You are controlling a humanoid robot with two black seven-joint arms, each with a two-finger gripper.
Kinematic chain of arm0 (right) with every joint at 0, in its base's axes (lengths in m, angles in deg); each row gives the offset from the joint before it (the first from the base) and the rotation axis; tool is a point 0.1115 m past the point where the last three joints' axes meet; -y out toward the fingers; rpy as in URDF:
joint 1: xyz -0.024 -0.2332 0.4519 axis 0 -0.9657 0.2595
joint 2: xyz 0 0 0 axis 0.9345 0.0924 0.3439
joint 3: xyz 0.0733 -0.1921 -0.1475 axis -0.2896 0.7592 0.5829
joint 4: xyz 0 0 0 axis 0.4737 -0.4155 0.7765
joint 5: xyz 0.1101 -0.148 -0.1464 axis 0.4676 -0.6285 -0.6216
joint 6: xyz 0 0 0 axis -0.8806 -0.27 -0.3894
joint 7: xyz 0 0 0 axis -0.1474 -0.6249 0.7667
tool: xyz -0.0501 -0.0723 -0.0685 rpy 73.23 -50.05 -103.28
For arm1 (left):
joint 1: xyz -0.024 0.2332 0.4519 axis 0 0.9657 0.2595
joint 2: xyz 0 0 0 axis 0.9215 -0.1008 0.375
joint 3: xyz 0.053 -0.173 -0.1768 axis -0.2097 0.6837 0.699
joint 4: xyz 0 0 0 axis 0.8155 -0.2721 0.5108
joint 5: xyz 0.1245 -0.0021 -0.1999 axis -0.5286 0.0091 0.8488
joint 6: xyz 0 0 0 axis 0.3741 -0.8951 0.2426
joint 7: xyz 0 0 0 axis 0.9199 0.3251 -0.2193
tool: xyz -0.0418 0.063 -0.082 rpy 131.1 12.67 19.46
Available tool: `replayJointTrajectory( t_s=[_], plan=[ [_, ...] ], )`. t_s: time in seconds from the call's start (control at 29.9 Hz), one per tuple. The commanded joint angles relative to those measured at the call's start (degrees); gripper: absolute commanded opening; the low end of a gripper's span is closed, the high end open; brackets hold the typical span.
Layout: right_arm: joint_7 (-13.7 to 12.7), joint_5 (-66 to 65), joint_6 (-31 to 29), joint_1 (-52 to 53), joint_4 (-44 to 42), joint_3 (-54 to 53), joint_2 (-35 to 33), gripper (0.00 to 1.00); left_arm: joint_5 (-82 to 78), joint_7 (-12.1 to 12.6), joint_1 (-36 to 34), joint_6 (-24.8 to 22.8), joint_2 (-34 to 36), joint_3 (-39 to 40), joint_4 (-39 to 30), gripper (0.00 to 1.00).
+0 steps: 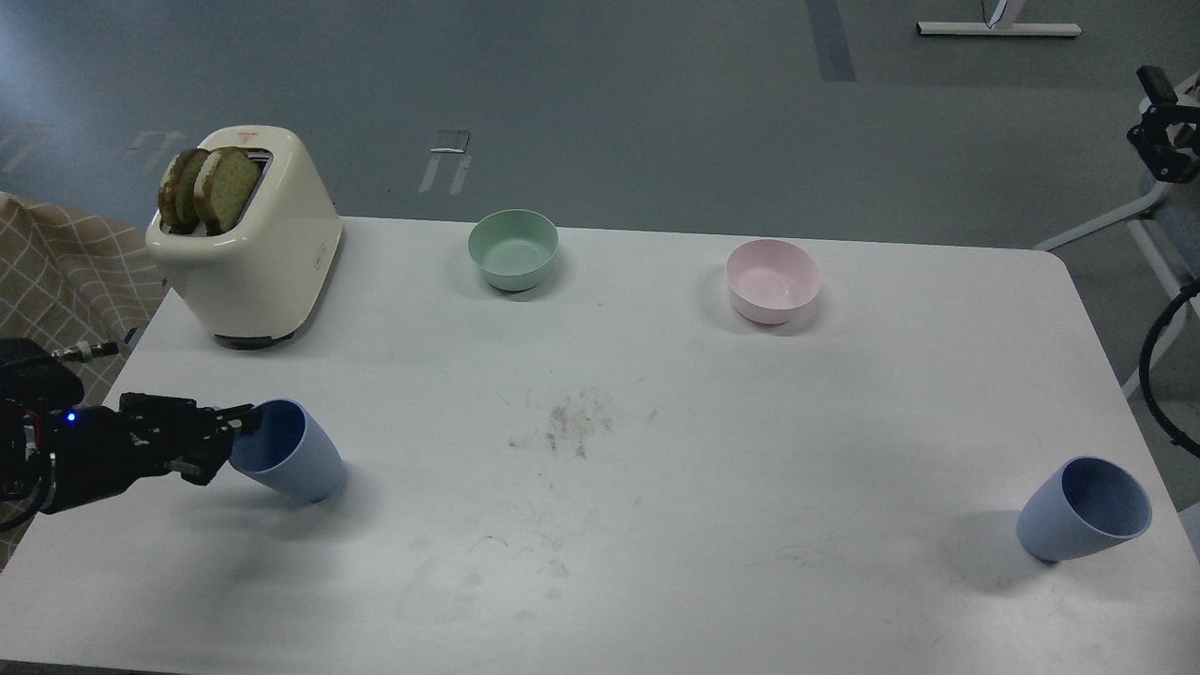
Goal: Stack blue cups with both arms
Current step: 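Carry the blue cup with the left gripper to the table center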
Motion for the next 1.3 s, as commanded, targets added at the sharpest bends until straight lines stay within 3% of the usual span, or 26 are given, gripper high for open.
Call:
replayJointTrajectory(
  t_s=[0.0,0.13,0.23,0.33,0.53,0.77,1.14,1.27],
  plan=[
    [0.0,0.0,0.0,-0.2,-0.1,-0.4,-0.5,1.0,-2.0,0.0,-3.5,-0.3,0.4,0.1,-0.2,0.0],
    [0.0,1.6,0.0,-1.5,0.0,-1.8,-1.4,1.0,-2.7,0.0,-13.1,-4.9,0.0,-0.1,-1.1,0.0],
    [0.0,3.2,0.0,-2.7,0.0,-2.1,-3.3,1.0,-3.4,0.0,-20.4,-12.9,-2.6,-0.1,-3.0,0.0],
    [0.0,6.1,0.0,-4.8,0.0,-2.1,-5.4,1.0,-3.9,0.0,-26.2,-19.2,-9.0,-0.1,-3.5,0.0],
    [0.0,8.5,0.0,-7.1,0.0,-2.8,-7.9,1.0,-13.0,0.0,-32.2,-24.2,-21.3,-2.2,-2.8,0.0],
    [0.0,8.7,0.0,-8.6,0.2,-4.2,-7.9,1.0,-14.3,0.0,-38.8,-24.8,-30.9,-11.1,2.2,0.0],
    [0.0,8.7,0.0,-9.0,0.6,-4.2,-7.4,1.0,-14.5,0.0,-42.8,-24.8,-43.7,-15.3,17.0,0.0],
    [0.0,8.6,0.0,-9.0,0.6,-4.2,-7.3,1.0,-14.3,0.0,-43.1,-24.8,-45.1,-16.2,17.9,0.0]
  ],
)
